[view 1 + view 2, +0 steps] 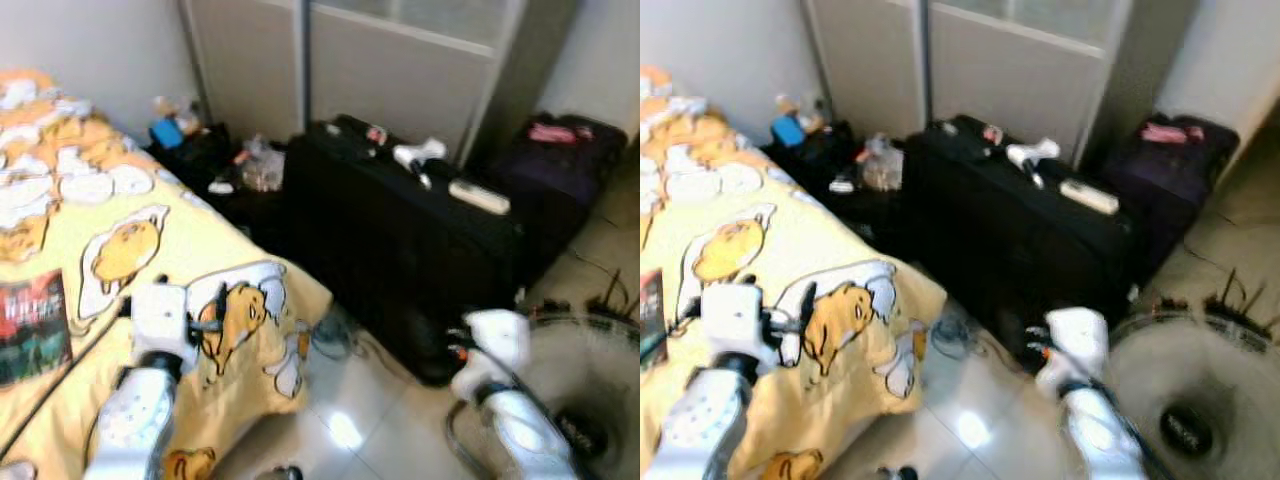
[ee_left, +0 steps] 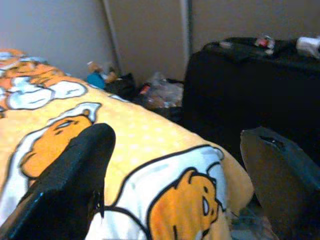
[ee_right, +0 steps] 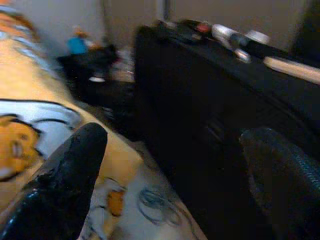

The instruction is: Clean up the room

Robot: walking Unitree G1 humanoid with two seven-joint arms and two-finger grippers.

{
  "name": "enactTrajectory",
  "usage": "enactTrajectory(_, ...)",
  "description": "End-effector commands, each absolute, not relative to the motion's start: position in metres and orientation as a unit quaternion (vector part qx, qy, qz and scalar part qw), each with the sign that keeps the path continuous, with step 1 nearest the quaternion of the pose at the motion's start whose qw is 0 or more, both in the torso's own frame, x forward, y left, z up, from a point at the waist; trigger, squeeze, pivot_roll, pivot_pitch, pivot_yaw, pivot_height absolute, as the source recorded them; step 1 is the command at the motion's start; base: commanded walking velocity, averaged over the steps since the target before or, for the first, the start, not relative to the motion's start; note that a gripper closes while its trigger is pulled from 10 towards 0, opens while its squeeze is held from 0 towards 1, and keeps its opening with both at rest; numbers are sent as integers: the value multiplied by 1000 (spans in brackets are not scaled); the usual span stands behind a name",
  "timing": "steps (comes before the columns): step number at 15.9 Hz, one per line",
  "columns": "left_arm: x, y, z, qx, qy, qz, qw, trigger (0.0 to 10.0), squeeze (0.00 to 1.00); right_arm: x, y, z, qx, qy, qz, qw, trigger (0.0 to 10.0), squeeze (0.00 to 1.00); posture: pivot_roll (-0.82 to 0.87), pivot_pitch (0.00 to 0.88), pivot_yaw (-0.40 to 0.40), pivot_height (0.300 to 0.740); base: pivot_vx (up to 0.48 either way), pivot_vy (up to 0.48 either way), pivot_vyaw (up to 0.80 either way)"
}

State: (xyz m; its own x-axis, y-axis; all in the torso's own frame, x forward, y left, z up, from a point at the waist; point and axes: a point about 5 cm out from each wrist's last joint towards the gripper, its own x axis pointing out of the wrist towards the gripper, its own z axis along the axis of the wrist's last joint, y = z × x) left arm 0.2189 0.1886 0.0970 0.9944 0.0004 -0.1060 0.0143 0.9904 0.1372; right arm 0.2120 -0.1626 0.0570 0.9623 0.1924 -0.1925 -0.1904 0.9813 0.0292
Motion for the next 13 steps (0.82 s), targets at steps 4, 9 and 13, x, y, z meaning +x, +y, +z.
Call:
enactTrajectory(4, 219, 190, 102, 86, 59, -7, 995, 10000, 0, 213, -168, 56, 17, 105, 70, 992, 10000, 1000, 9, 0, 28, 740, 0, 0, 800)
enactTrajectory(9, 223, 186, 106, 96, 57, -20, 994, 10000, 0, 215, -169, 57, 17, 105, 58, 993, 10000, 1000, 0, 0, 31, 740, 0, 274, 800)
enactTrajectory(13, 223, 184, 108, 93, 57, -28, 994, 10000, 0, 211, -175, 55, 26, 110, 30, 993, 10000, 78, -12, 0, 44, 740, 0, 292, 200)
